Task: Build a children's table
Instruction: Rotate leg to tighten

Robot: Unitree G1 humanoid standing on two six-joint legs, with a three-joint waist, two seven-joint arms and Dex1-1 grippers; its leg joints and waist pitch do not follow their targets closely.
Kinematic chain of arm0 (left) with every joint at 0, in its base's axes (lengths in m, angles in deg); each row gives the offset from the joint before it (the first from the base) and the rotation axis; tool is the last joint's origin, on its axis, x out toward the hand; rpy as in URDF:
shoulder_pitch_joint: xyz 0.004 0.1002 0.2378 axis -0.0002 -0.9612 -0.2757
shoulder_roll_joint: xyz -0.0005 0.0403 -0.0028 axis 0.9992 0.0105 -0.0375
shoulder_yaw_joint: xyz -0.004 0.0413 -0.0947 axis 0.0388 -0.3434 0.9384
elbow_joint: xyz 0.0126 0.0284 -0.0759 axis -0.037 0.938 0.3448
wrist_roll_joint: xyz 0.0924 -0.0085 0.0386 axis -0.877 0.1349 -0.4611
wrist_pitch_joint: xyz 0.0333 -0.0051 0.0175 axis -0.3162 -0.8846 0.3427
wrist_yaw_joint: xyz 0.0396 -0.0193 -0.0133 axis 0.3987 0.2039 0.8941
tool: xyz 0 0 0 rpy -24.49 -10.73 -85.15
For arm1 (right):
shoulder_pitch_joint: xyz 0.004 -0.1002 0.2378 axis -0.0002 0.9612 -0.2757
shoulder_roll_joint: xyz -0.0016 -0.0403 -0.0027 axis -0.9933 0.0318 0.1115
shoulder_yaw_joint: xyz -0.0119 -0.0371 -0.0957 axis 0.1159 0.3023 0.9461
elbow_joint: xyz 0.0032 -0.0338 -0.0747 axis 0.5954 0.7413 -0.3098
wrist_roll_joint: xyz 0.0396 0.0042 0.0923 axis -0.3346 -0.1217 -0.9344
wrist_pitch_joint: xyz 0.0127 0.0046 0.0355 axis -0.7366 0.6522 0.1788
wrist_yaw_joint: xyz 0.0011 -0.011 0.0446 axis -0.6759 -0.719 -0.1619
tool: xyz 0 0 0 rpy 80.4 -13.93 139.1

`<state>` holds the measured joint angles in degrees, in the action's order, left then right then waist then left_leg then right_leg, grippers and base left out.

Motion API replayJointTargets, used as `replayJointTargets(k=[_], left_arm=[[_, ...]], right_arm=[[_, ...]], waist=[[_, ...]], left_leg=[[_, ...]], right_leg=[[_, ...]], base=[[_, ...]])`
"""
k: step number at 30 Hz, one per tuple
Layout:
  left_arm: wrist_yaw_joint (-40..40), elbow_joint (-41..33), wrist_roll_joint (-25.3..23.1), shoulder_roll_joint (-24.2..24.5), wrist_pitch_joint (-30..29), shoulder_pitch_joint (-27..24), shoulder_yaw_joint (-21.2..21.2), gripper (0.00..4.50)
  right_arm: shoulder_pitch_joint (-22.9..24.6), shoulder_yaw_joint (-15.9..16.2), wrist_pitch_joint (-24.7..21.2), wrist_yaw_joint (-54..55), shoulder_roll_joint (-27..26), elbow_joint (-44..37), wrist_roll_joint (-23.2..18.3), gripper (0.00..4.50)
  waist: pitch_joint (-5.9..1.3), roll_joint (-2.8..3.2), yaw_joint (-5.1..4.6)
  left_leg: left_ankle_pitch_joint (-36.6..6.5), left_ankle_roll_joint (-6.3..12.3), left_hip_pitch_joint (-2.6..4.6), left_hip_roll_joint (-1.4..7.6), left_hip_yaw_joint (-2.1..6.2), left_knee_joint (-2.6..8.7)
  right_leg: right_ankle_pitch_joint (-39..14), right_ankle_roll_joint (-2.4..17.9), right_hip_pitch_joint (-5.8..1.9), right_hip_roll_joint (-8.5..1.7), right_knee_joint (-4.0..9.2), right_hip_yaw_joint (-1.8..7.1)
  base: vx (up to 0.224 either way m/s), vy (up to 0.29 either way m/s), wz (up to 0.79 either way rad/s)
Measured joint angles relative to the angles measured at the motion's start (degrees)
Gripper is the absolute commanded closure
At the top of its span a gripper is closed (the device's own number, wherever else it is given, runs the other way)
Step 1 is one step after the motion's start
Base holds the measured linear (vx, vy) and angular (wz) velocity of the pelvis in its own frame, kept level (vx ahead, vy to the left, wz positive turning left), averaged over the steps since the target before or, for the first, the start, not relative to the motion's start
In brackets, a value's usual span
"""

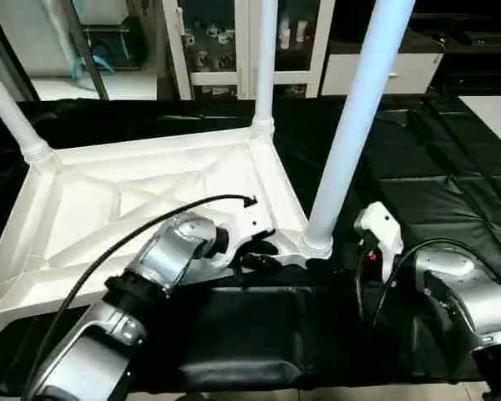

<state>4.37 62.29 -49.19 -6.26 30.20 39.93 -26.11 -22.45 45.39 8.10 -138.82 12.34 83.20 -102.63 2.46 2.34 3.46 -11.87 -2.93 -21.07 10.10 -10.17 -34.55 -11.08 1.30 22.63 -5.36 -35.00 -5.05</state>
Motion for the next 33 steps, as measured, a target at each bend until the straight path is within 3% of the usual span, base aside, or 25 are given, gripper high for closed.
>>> replayJointTargets(k=[3, 20, 32, 33], left_arm=[[0.7, 0.9, 0.4, -0.9, 0.0, 0.1, 0.6, 3.06], [-1.9, -0.8, 0.4, 0.1, -1.3, -0.6, 0.2, 4.46], [-1.3, -3.1, 0.0, 0.5, -2.3, -1.6, 0.1, 4.48], [-1.3, -3.2, 0.0, 0.5, -2.4, -1.7, 0.1, 4.49]], right_arm=[[0.0, 0.0, 0.0, -0.1, 0.0, 0.0, 0.0, 0.05], [-3.6, 0.2, 1.1, 0.7, -0.8, 2.6, 0.7, 0.05], [-7.1, 2.3, 3.5, -1.0, -2.6, 8.0, 2.7, 0.05], [-7.4, 2.3, 3.5, -1.2, -2.6, 8.6, 2.7, 0.24]], waist=[[-0.01, 0.04, -0.04], [0.02, -0.04, -0.42], [0.05, -0.16, -0.61], [0.05, -0.17, -0.61]], left_leg=[[0.0, -0.01, 0.02, 0.0, 0.0, -0.02], [0.1, 0.16, 0.05, 0.0, 0.01, -0.03], [0.2, 0.29, 0.05, 0.01, 0.01, -0.03], [0.2, 0.29, 0.05, 0.01, 0.01, -0.02]], right_leg=[[0.0, 0.0, -0.08, 0.0, 0.0, 0.0], [0.0, 0.0, -0.15, 0.0, 0.05, 0.0], [0.0, 0.0, -0.15, 0.0, 0.02, 0.0], [0.0, 0.0, -0.15, 0.0, 0.02, 0.0]], base=[[0.0, 0.0, 0.0], [0.0, 0.0, 0.0], [0.0, 0.0, 0.0], [0.0, 0.0, 0.0]])
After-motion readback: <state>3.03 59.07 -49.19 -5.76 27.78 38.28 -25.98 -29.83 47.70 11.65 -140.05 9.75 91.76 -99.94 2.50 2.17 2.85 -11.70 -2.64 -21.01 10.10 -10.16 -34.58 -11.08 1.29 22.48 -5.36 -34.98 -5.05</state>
